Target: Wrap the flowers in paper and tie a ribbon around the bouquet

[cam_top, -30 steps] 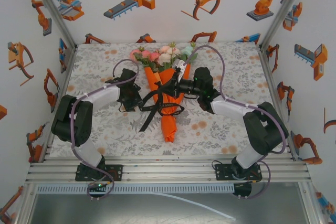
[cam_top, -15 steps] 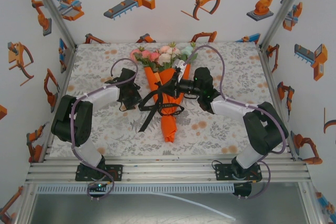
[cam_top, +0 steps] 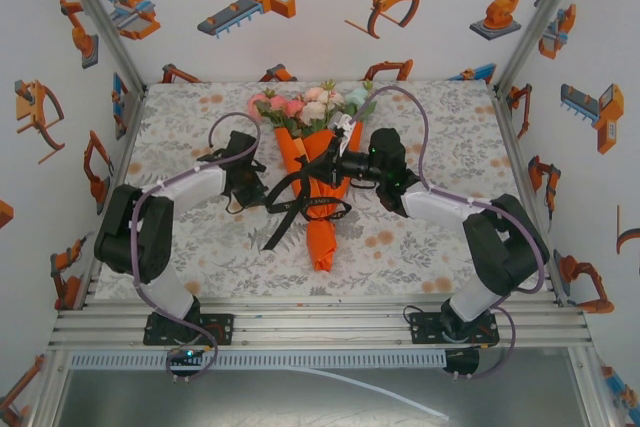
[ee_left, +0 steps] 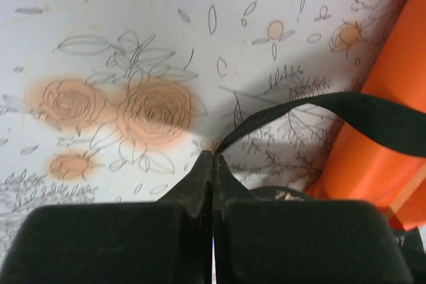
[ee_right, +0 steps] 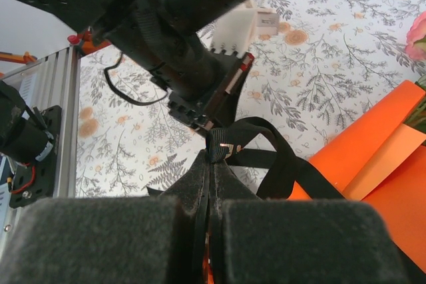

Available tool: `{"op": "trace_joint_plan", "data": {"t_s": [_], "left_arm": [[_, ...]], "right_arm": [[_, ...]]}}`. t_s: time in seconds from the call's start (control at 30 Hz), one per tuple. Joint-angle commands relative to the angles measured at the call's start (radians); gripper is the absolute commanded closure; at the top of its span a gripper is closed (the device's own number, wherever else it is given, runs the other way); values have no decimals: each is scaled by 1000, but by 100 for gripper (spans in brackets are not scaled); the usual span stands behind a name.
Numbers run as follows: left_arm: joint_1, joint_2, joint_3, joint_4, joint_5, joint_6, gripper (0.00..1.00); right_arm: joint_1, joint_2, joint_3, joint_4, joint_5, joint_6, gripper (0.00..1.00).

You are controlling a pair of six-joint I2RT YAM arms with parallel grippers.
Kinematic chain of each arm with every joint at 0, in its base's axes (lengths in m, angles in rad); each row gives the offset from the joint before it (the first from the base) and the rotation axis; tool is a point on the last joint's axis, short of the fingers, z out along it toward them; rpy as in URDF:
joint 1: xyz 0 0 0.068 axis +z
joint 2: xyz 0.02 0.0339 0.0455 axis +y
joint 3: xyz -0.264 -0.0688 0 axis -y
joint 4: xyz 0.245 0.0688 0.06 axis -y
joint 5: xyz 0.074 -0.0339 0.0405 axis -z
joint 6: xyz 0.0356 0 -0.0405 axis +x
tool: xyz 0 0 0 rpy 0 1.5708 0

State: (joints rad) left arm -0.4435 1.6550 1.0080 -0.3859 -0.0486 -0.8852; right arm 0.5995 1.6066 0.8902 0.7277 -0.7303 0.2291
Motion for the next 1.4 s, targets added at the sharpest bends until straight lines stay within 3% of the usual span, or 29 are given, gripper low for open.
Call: {"op": "trace_joint_plan", "data": {"t_s": [0.0, 0.17, 0.3, 0.37, 0.43, 0.5, 0.57, 0.77, 1.0, 1.2, 1.3, 1.37], "left_arm": [[-36, -174, -29, -53, 17, -68, 100], [-119, -350, -93, -94, 12, -223, 100], [-235, -440, -180, -1, 43, -376, 100], [-290, -465, -195, -29, -68, -360, 97], [-294, -472, -191, -114, -214, -324, 84], [-265, -466, -183, -148, -323, -269, 77], [-202, -445, -168, -157, -359, -257, 74], [-39, -256, -104, -30, -196, -154, 61], [-34, -49, -13, 22, -117, -118, 53], [-32, 36, -14, 31, -98, -142, 54], [-32, 44, -26, 52, -81, -146, 61], [-31, 38, -31, 51, -67, -149, 71]], "right_arm": [[-4, -3, 36, 3, 35, 25, 100], [-4, 13, 59, -49, 143, 30, 100], [-2, 22, 71, -83, 209, 35, 100], [-3, 20, 69, -84, 214, 42, 100], [-1, 11, 64, -84, 211, 44, 100], [0, 1, 59, -86, 205, 43, 100], [3, -12, 57, -106, 201, 37, 100], [3, -15, 51, -132, 224, 18, 100], [3, 16, 75, -139, 221, 26, 100], [4, 30, 80, -132, 220, 20, 100], [3, 45, 86, -123, 212, 26, 100], [3, 46, 86, -123, 216, 26, 100]]}}
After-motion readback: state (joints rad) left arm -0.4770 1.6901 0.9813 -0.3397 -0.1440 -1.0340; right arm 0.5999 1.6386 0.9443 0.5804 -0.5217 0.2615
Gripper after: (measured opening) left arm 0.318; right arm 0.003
